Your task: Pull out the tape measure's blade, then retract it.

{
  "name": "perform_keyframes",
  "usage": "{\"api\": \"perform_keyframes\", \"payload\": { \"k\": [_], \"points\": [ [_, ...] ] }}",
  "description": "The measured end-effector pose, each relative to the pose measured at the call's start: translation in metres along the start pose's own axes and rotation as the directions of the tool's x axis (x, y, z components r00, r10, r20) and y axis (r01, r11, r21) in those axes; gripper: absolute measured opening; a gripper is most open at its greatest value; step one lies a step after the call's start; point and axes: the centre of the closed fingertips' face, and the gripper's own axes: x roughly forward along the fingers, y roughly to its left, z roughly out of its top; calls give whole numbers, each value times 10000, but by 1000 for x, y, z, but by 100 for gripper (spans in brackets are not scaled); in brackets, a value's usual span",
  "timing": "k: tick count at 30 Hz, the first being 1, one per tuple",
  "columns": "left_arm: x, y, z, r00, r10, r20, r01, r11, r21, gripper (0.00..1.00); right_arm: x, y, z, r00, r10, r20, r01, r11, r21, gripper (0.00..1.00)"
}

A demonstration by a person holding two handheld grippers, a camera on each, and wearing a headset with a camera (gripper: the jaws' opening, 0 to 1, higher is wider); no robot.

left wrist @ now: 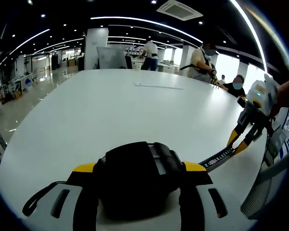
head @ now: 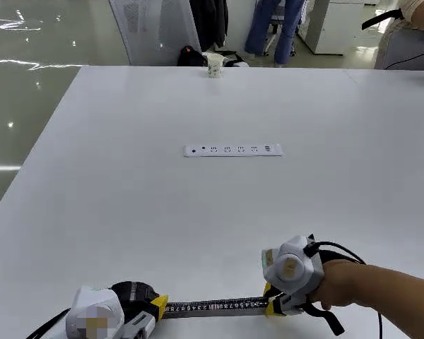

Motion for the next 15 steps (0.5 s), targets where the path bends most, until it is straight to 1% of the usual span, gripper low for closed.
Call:
{"api": "perform_keyframes", "payload": {
  "k": [2, 5, 12, 15],
  "points": [
    [0, 0, 0, 10000, 11, 23, -12, 10000, 5, 63, -1, 0, 2, 9999, 12, -139, -11, 10000, 28, 11],
    [0, 0, 0, 10000, 22, 2, -22, 10000, -10, 63, 0, -1, 1, 9999, -1, -143, 2, 10000, 63, 11],
    [0, -1, 0, 10000, 37, 46, -37, 10000, 4, 63, 1, -1, 1, 10000, -15, 58, 14, 9999, 138, 11],
    [0, -1, 0, 10000, 40, 49, -40, 10000, -15, 63, 1, -1, 4, 9996, -18, 296, 5, 9990, 449, 11]
  ]
}}
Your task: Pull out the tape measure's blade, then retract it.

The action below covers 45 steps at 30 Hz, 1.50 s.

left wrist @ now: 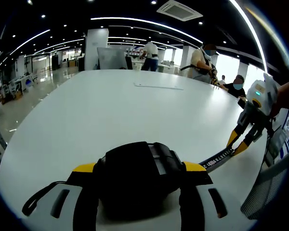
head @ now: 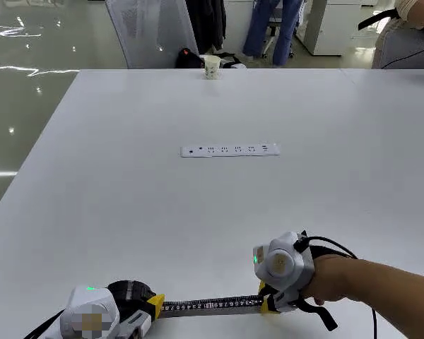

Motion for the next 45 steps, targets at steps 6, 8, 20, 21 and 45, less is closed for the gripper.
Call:
{"api": "perform_keyframes", "payload": {
  "k": [6, 8, 20, 21, 45],
  "points": [
    [0, 0, 0, 10000, 23, -16, -23, 10000, 11, 64, 4, 2, 11, 9994, 7, 335, -5, 10000, -83, 11],
    [0, 0, 0, 10000, 22, -25, -22, 10000, 11, 64, 5, 1, 15, 9996, 4, 298, 3, 9997, -224, 11],
    [1, 1, -1, 10000, 7, -100, -7, 10000, -8, 63, 7, 1, 17, 9998, 82, 194, -76, 9995, -300, 11],
    [1, 0, -1, 10000, 7, -94, -7, 10000, -3, 63, 7, 1, 18, 9998, 87, 192, -81, 9995, -303, 11],
    [2, 0, -2, 9998, -13, -197, 13, 10000, 18, 63, 10, 2, 24, 9990, 235, 384, -220, 9990, -393, 11]
  ]
}}
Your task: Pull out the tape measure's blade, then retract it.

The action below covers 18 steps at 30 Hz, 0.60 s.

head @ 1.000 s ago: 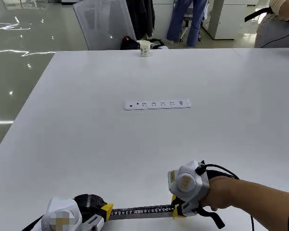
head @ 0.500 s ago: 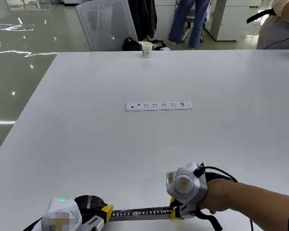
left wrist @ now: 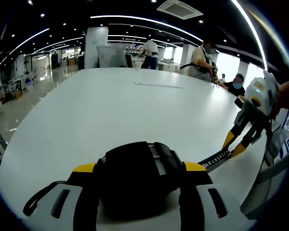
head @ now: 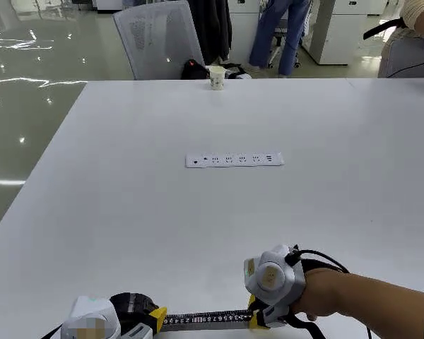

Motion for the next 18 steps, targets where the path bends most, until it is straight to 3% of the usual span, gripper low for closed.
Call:
{"api": "perform_keyframes", "payload": {
  "k": [18],
  "points": [
    [1, 0, 1, 10000, -5, -75, 5, 10000, -25, 63, 3, -1, 6, 10000, -95, -9, 95, 9999, -54, 11]
  ]
}}
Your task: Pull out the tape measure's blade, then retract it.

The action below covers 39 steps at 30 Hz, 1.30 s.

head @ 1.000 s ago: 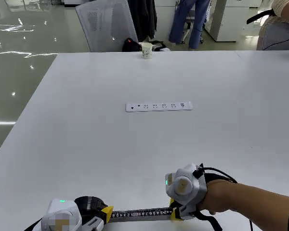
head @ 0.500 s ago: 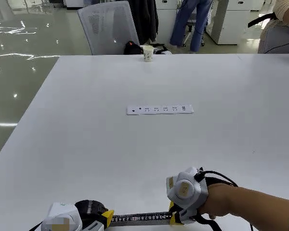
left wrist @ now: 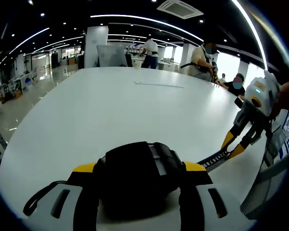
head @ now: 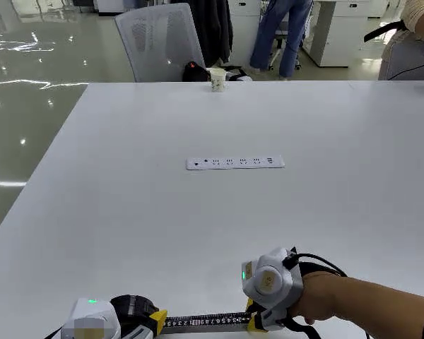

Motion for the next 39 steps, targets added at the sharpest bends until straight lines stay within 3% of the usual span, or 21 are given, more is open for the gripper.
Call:
{"api": "perform_keyframes", "payload": {
  "k": [39],
  "points": [
    [-2, 0, -1, 10000, -15, -58, 15, 10000, -9, 63, 5, 0, 10, 10000, -55, 52, 55, 10000, 80, 11]
  ]
}}
